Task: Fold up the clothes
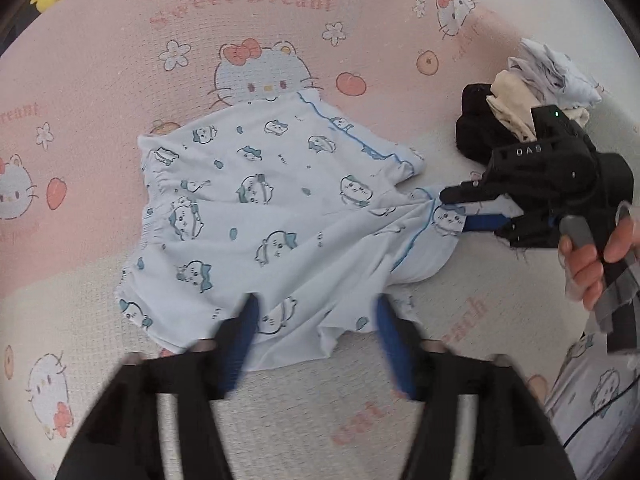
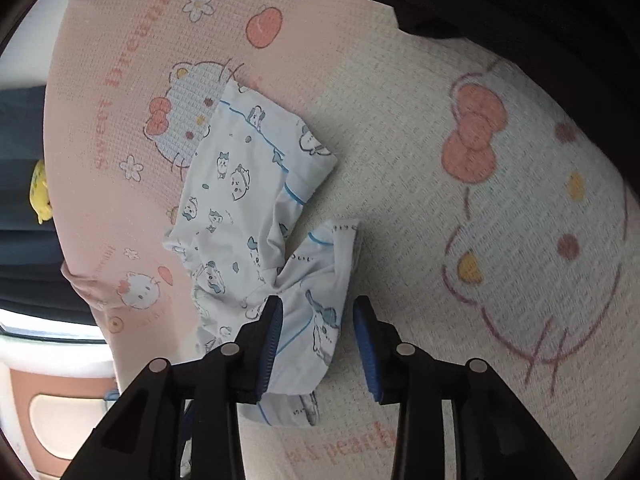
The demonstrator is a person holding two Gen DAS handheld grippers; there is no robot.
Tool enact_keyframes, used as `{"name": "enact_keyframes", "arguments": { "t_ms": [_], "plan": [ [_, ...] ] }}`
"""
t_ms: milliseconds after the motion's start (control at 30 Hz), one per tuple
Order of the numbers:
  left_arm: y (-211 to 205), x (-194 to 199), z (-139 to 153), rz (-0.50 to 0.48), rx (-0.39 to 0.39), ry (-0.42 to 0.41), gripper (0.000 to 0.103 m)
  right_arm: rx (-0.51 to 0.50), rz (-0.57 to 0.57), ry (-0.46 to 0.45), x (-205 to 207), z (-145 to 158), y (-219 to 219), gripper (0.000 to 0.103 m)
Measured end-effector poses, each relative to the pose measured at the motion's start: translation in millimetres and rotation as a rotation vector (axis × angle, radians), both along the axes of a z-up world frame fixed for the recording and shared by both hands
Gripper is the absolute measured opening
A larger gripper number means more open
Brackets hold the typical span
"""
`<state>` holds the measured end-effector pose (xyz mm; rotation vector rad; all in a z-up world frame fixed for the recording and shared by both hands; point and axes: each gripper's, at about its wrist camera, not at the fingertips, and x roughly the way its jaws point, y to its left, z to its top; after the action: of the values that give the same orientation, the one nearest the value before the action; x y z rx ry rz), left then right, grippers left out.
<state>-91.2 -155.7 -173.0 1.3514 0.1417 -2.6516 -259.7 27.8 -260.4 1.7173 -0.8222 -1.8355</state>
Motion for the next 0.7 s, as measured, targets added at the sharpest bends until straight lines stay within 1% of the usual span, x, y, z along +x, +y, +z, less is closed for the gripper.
{"name": "enact_keyframes", "arguments": {
  "t_ms": [100,233,267,333,467,500,533,600,700],
  "plan": [
    [12.0,-4.7,0.8,-0.007,0.006,-0.006,0.066,-0.008,0.035,-0.032,8.0,-2.3,-3.2,0.036],
    [26.1,-17.7,-7.9,-0.018,-0.019,-0.047,0.066,-0.006,0.096,-0.084,25.7,-10.9,-14.1,0.036],
    [28.9,-20.0,-10.9,-0.019,-0.027,-0.059,0.066,0.001,0.115,-0.084,28.6,-11.7,-17.3,0.036],
    [33.5,-24.3,-18.5,-0.019,-0.032,-0.085,0.066,0.015,0.151,-0.064,32.2,-10.8,-24.1,0.036],
    [38.2,-30.7,-34.4,-0.012,-0.020,-0.138,0.066,0.042,0.195,0.012,29.2,-5.5,-35.4,0.036],
    [38.5,-32.1,-38.0,-0.011,-0.020,-0.148,0.066,0.045,0.201,0.025,27.6,-5.2,-37.0,0.028],
    [38.7,-33.5,-41.5,-0.009,-0.021,-0.159,0.066,0.043,0.207,0.030,26.0,-5.5,-37.6,0.017],
    [38.5,-36.7,-48.0,-0.006,-0.020,-0.178,0.066,0.026,0.205,0.036,21.5,-6.2,-38.0,0.012],
    [35.9,-42.4,-56.1,-0.002,-0.018,-0.203,0.066,-0.048,0.180,0.043,15.3,-4.9,-35.1,0.011]
  ]
}}
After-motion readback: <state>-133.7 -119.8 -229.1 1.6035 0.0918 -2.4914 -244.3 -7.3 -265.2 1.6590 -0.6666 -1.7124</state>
